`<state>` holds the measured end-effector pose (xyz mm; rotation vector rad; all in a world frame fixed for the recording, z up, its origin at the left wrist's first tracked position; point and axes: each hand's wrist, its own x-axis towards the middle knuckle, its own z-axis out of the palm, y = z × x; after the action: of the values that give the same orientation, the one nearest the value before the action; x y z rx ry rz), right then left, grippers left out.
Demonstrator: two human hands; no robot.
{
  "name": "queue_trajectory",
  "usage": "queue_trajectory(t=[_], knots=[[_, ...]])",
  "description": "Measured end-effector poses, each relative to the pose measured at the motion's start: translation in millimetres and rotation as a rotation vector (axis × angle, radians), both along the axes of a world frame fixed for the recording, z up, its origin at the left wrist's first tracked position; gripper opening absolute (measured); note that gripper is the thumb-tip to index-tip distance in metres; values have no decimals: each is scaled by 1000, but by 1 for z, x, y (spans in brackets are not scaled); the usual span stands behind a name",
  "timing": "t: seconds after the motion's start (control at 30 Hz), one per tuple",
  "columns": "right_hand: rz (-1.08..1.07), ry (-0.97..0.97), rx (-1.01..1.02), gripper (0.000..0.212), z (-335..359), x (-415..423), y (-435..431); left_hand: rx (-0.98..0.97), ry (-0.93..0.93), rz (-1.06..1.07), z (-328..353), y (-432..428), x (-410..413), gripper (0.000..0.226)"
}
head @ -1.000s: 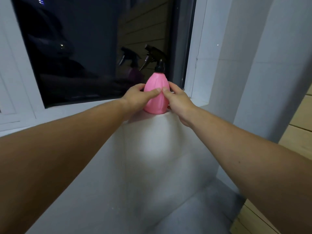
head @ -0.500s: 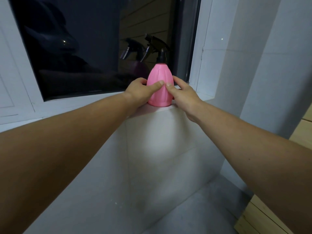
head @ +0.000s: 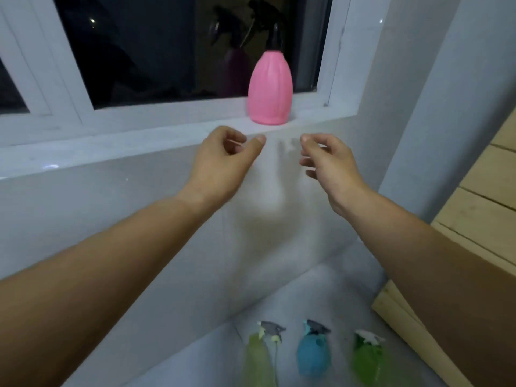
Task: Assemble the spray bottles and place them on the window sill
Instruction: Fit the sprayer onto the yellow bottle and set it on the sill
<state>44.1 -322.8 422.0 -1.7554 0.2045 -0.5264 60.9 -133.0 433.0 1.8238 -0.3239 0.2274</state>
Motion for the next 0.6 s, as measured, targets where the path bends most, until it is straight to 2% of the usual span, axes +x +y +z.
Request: queue_trajectory(t=[0.07, 0.2, 0.27, 0.37, 0.47, 0.6], knots=[[-4, 50, 39, 20, -35, -20, 6, 20, 105, -13, -40, 2, -16, 46], [39, 258, 78, 17, -131, -59, 25, 105, 401, -49, -146, 11, -36, 40], [49, 383, 58, 22, -183, -74, 35, 150, 550, -36, -203, 18, -45, 50], [65, 558, 41, 17, -250, -93, 49, 209, 763, -3, -278, 29, -65, 67], [90, 700, 58, 34, -304, -103, 61, 223, 963, 22, -339, 39, -82, 84], [36, 793, 143, 31, -360, -97, 70, 257, 1064, 2, -391, 40, -86, 90]])
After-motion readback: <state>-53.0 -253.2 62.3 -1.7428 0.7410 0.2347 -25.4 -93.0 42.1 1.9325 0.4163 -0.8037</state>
